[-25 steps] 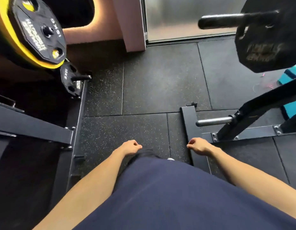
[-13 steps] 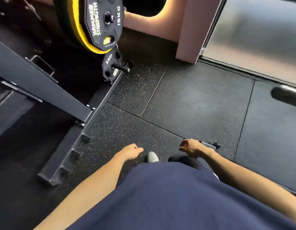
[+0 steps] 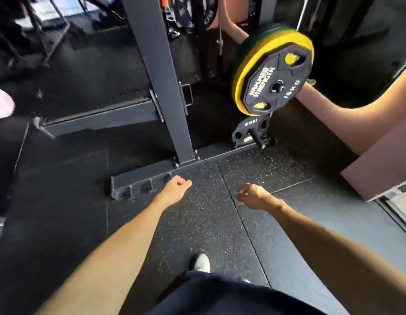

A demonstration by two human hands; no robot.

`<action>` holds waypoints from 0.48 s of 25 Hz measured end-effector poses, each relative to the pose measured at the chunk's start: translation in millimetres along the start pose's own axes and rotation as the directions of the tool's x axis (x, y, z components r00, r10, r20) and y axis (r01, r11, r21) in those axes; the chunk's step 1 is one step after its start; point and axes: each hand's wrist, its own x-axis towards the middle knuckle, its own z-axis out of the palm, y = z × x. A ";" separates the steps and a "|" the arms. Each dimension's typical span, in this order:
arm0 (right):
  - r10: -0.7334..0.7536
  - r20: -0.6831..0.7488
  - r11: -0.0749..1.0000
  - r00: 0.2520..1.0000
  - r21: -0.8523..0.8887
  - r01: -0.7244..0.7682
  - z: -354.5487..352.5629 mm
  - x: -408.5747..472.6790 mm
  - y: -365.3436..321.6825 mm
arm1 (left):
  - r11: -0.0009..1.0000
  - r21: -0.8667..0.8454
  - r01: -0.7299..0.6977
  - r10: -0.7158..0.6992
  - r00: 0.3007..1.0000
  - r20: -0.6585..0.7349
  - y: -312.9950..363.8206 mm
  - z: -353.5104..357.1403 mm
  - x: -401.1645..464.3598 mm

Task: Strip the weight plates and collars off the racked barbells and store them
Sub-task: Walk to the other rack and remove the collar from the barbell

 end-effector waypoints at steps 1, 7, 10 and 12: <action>-0.049 -0.024 0.999 0.999 -0.010 0.048 -15.6 9.4 -16.6 | 1.000 -0.028 -0.012 0.010 0.997 -0.075 11.2 -17.5 -0.1; -0.341 -0.213 0.940 0.916 -0.071 0.333 -112.7 37.3 -140.9 | 0.985 -0.056 -0.163 0.124 0.897 -0.424 81.6 -147.9 -1.5; -0.445 -0.279 0.895 0.851 -0.107 0.433 -155.4 31.8 -204.0 | 0.967 -0.052 -0.250 0.187 0.829 -0.527 109.6 -213.2 -6.9; -0.521 -0.318 0.852 0.792 -0.136 0.505 -183.1 27.8 -247.4 | 0.962 -0.023 -0.274 0.206 0.773 -0.600 122.9 -259.9 -12.5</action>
